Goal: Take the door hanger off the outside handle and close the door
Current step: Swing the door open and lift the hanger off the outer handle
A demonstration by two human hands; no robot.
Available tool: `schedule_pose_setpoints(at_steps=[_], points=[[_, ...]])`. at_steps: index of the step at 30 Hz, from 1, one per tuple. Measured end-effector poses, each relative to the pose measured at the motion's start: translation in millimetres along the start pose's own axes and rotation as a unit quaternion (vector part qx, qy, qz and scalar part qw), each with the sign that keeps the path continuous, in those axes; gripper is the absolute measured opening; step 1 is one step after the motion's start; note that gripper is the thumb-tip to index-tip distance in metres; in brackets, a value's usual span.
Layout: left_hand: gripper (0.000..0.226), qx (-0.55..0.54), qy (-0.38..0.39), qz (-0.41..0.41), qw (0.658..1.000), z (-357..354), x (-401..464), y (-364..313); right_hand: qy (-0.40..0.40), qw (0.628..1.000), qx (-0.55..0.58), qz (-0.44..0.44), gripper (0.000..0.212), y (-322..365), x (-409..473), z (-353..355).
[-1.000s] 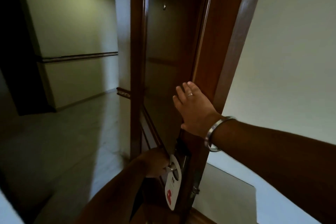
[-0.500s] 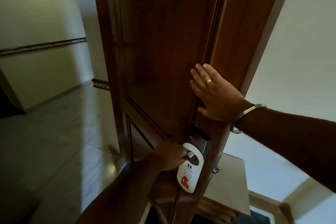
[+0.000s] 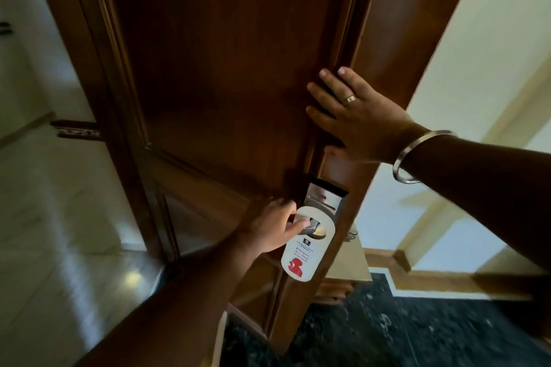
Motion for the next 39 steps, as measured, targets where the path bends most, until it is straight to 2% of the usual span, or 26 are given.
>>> schedule_pose_setpoints(at_steps=[4,8,11,18,23,28,32,35,39], points=[[0.027,-0.081,-0.004,-0.016,0.997,-2,11,2,0.007,1.0,0.002,0.006,0.079,0,-1,-3],[0.015,-0.189,0.098,0.023,0.977,-6,25,6,0.005,1.0,-0.007,0.007,0.077,0,-1,-6],[0.022,-0.203,0.122,0.002,0.971,-1,32,11,0.002,1.0,-0.009,0.005,0.076,-2,0,-8],[0.02,-0.241,0.18,-0.034,0.953,10,42,0,0.004,1.0,0.009,-0.006,0.076,-3,0,-14],[0.015,-0.142,0.21,-0.105,0.962,16,47,5,-0.001,1.0,0.009,-0.014,0.077,-2,2,-18],[0.016,-0.071,0.161,-0.183,0.967,23,51,25,0.001,1.0,0.012,-0.019,0.075,-1,3,-24],[0.016,0.038,0.144,-0.262,0.954,39,59,49,0.011,0.999,0.018,-0.023,0.076,1,3,-24],[0.024,0.036,0.133,-0.244,0.96,46,67,68,0.015,0.999,0.024,-0.027,0.075,0,3,-23],[0.015,0.004,0.148,-0.178,0.973,49,73,74,0.015,0.999,0.034,-0.031,0.073,4,4,-23]])
Point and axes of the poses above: each hand's wrist, its own x-axis towards the middle knuckle, its own z-axis out of the back of the hand, y = z × x, the point moved 1 cm from there along x, towards the middle knuckle, and after that the axes turned 6 degrees about z, right-handed, at the moved point
